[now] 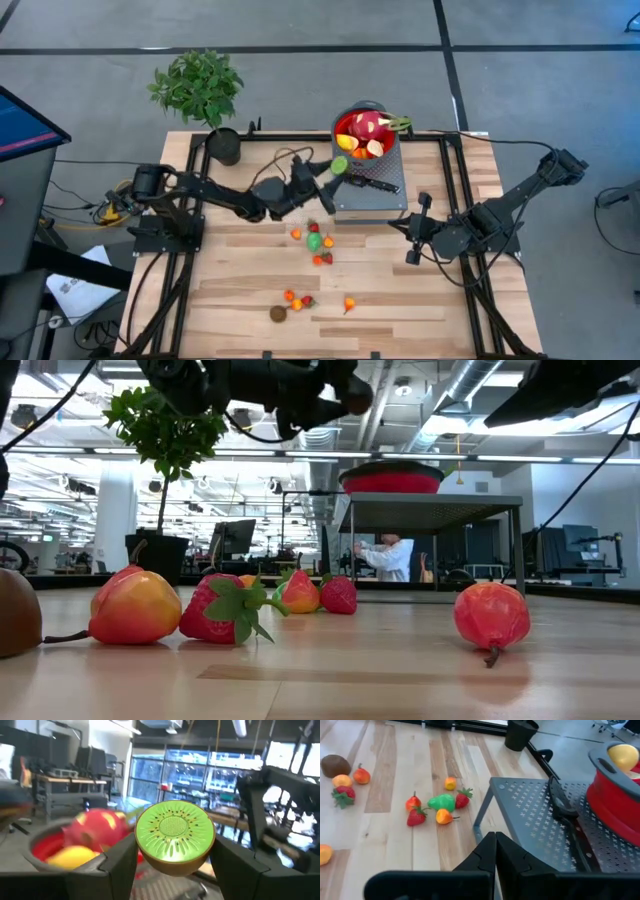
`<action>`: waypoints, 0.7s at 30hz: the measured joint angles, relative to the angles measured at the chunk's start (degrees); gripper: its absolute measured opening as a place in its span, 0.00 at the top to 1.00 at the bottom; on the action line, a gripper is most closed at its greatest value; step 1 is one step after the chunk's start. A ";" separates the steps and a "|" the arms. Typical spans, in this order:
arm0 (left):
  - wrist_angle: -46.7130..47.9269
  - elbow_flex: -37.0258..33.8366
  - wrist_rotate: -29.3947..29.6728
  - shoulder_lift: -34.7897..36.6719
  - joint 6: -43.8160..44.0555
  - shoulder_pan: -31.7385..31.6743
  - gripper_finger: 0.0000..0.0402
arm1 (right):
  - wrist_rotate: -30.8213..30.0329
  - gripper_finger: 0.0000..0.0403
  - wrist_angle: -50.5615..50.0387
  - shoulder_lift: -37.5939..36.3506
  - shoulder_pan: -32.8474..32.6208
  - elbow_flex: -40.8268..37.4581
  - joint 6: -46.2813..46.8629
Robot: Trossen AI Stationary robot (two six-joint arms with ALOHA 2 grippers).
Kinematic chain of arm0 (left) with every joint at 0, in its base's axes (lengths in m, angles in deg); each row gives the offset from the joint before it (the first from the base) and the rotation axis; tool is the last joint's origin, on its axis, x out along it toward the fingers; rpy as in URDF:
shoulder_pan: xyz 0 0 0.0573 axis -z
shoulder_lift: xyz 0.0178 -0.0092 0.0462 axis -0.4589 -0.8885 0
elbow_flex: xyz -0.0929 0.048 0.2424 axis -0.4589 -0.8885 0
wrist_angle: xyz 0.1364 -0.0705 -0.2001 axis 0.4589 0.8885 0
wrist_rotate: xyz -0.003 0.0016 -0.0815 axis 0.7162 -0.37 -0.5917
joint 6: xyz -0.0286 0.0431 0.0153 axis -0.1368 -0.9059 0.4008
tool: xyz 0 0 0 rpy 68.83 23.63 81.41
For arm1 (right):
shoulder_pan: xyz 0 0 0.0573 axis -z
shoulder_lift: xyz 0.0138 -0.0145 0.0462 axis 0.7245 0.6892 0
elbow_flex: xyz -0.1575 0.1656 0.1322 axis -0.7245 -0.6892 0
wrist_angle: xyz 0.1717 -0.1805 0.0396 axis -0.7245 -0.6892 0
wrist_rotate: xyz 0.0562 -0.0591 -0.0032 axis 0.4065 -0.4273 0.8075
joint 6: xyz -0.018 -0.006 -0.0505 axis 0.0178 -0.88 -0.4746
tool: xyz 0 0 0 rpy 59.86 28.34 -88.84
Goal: Pick & Place Fruit
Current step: Put the half kiwi into the red colander on the shelf
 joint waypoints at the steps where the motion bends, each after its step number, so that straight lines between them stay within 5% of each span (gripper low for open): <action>1: 0.01 0.00 -0.32 0.56 -0.02 -0.61 0.46 | -0.01 1.00 0.00 0.00 0.31 0.00 -0.16; 12: 0.94 2.93 -8.55 1.11 1.00 -8.29 0.46 | -0.02 1.00 0.00 0.00 5.41 0.00 -0.60; 21: 13.87 9.16 -10.88 0.89 0.92 -10.68 0.46 | 0.00 1.00 0.36 0.00 8.75 0.00 -2.08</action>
